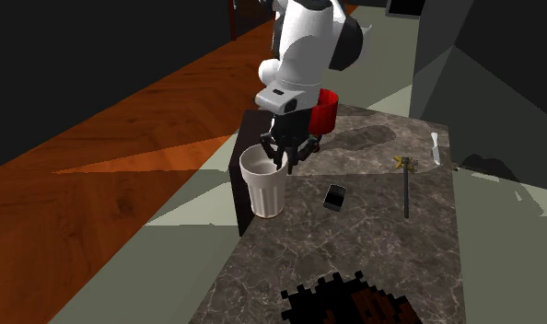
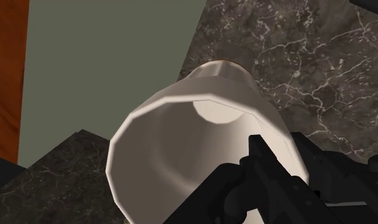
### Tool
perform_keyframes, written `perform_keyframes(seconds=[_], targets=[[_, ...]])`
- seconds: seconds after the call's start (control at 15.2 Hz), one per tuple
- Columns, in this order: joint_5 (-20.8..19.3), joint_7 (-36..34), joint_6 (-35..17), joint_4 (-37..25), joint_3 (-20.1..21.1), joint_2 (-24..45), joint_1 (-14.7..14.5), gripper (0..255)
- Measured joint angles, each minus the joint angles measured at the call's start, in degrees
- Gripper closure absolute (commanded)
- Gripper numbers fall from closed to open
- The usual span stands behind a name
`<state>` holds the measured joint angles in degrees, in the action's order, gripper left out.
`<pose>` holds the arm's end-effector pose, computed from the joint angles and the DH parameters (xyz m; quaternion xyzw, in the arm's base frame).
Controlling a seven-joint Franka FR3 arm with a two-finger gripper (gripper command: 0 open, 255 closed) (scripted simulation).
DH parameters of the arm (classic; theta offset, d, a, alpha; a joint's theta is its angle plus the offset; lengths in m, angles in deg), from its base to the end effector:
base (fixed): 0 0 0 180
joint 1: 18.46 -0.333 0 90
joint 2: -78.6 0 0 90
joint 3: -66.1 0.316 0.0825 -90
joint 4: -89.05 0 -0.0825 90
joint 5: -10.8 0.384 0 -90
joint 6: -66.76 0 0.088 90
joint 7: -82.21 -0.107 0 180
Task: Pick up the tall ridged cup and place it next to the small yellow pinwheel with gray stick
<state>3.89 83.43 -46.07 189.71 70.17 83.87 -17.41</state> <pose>0.6030 0.0227 0.5189 0.9951 0.0565 0.0611 0.0527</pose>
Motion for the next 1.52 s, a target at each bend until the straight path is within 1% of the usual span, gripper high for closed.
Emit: perform_keyframes(seconds=[0.53, 1.25, 1.52], targets=[[0.3, 0.6, 6.1, -5.8, 0.1, -0.3, -0.1, 255], [0.3, 1.4, 14.7, -15.9, 0.1, 1.1, -0.2, 255], [-0.3, -2.3, 15.3, -16.0, 1.8, 1.1, -2.4, 255]])
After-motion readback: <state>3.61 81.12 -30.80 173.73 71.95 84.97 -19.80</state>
